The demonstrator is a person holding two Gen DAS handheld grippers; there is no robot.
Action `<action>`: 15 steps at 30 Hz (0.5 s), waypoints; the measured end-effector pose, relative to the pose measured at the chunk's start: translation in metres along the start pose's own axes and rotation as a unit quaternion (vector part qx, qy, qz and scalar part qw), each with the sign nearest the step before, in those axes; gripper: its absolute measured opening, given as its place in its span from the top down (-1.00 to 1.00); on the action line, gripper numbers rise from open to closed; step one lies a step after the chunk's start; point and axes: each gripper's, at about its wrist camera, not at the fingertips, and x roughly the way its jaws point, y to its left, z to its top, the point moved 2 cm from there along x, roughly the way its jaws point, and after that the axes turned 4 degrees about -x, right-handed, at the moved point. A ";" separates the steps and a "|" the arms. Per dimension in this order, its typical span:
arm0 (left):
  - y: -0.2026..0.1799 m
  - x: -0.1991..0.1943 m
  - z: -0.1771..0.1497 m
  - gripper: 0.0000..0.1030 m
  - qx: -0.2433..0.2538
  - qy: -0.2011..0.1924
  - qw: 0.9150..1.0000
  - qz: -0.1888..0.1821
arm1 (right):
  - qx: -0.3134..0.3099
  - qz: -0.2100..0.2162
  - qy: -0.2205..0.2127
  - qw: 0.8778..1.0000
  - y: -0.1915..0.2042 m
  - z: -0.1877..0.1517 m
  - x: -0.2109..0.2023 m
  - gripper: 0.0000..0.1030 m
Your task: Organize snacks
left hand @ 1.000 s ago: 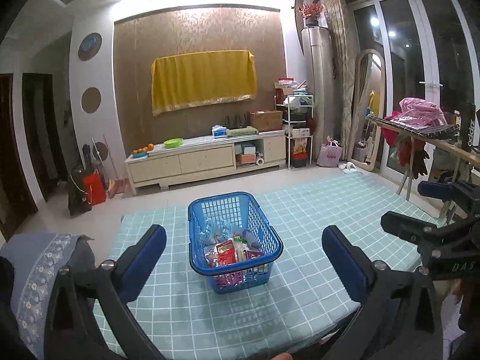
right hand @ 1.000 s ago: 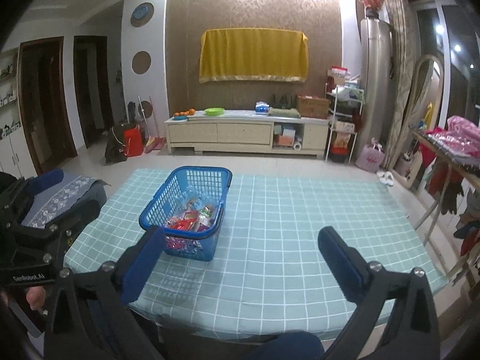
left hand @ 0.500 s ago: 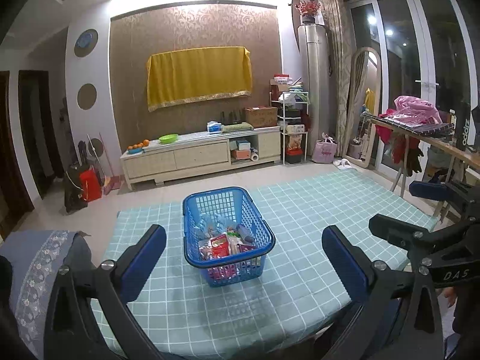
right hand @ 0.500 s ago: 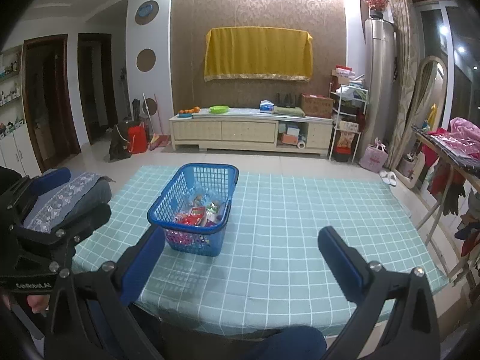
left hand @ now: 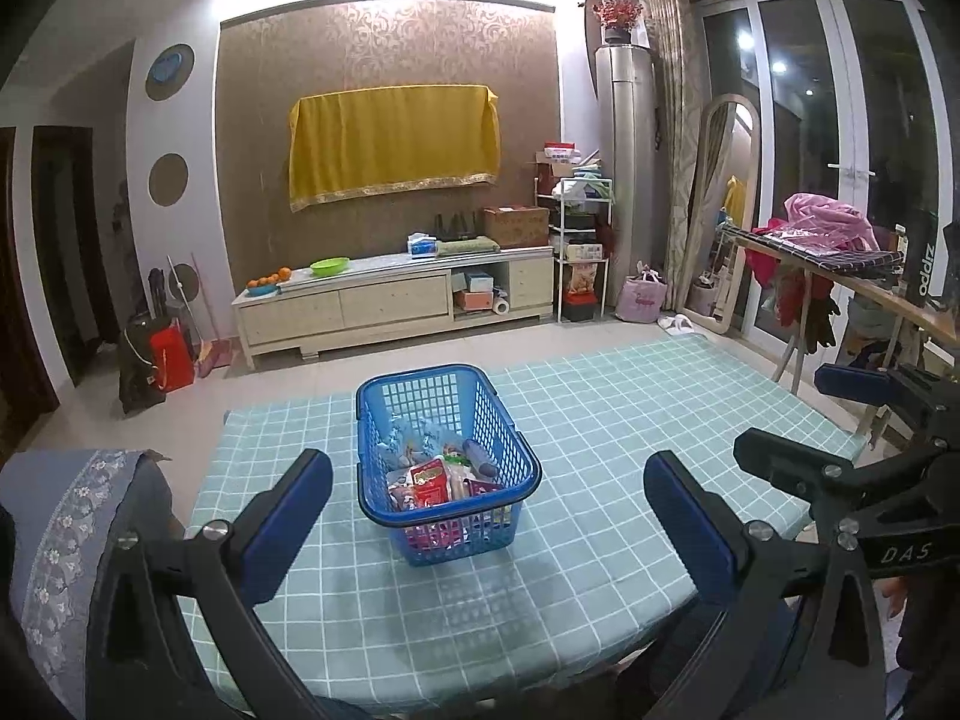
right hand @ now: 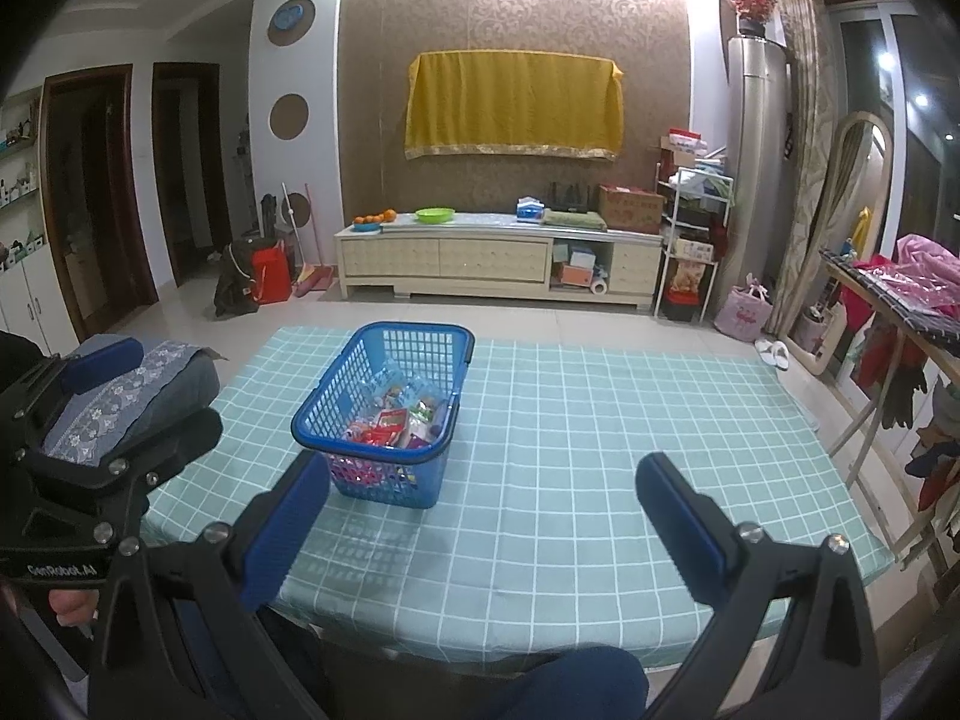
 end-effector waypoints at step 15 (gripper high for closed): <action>0.000 -0.006 -0.001 -1.00 -0.008 0.005 1.000 -0.004 | -0.004 0.000 -0.003 1.000 0.000 0.001 -0.003 -1.00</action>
